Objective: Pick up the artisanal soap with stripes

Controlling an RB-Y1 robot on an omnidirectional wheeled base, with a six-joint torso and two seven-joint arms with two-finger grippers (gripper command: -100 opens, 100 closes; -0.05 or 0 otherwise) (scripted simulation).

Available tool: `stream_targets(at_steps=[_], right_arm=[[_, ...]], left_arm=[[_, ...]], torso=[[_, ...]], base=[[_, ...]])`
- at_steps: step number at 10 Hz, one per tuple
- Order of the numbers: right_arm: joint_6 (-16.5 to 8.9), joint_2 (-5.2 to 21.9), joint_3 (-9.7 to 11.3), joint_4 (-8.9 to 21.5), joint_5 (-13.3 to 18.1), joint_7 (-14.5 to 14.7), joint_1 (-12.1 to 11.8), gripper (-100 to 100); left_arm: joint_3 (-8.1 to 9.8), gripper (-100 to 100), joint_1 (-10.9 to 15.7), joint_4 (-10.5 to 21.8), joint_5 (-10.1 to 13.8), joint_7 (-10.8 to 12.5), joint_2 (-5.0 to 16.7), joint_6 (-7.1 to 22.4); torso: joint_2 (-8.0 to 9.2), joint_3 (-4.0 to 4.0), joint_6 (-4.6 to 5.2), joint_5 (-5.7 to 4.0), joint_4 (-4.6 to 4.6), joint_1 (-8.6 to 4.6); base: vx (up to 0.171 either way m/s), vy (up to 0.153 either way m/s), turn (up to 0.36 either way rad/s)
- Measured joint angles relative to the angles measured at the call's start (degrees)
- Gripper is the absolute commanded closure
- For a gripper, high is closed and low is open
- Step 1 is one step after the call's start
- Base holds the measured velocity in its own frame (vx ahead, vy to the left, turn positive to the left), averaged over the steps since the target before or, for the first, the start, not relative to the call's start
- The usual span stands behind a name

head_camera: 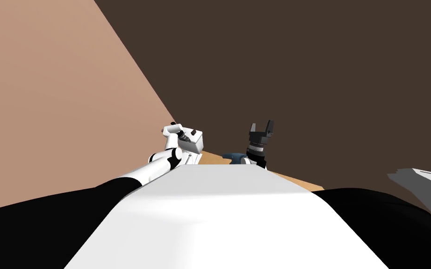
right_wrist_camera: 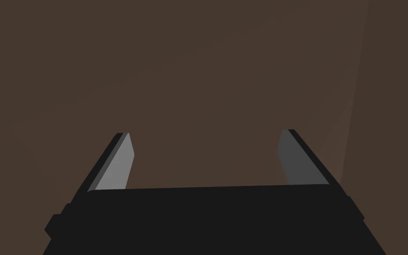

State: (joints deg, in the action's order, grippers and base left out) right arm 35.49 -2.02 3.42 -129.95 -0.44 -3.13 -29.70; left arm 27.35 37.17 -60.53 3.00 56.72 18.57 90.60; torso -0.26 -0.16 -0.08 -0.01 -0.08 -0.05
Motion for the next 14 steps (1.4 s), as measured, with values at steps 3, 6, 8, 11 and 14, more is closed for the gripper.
stream_targets(at_steps=[3,6,8,11,14], right_arm=[[0.0,0.0,0.0,0.0,0.0,0.0,0.0,0],[0.0,0.0,0.0,0.0,0.0,0.0,0.0,0],[0.0,0.0,0.0,0.0,0.0,0.0,0.0,0],[0.0,0.0,0.0,0.0,0.0,0.0,0.0,0],[0.0,0.0,0.0,0.0,0.0,0.0,0.0,0]], left_arm=[[-0.23,-100,1.0,-0.1,0.4,0.7,1.2,4.6],[-0.67,-100,2.6,0.4,0.7,1.5,2.9,9.1],[-0.96,-100,3.0,0.3,1.0,1.7,3.9,11.3],[-1.61,-100,3.9,0.7,1.3,2.0,5.7,14.4],[-1.80,-100,4.1,1.0,1.5,2.0,6.4,15.6]], torso=[[-0.17,-0.09,0.03,-0.02,-0.03,-0.09],[-0.25,-0.14,0.02,-0.01,-0.06,-0.08],[-0.22,-0.13,0.01,-0.01,-0.05,-0.07],[-0.11,-0.07,0.01,0.00,-0.03,-0.01],[0.22,0.12,-0.01,0.02,0.04,0.03]], base=[[0.119,-0.025,-0.079],[0.136,-0.023,-0.064],[0.126,-0.022,-0.056],[0.105,-0.011,-0.065],[0.030,-0.009,0.045]])
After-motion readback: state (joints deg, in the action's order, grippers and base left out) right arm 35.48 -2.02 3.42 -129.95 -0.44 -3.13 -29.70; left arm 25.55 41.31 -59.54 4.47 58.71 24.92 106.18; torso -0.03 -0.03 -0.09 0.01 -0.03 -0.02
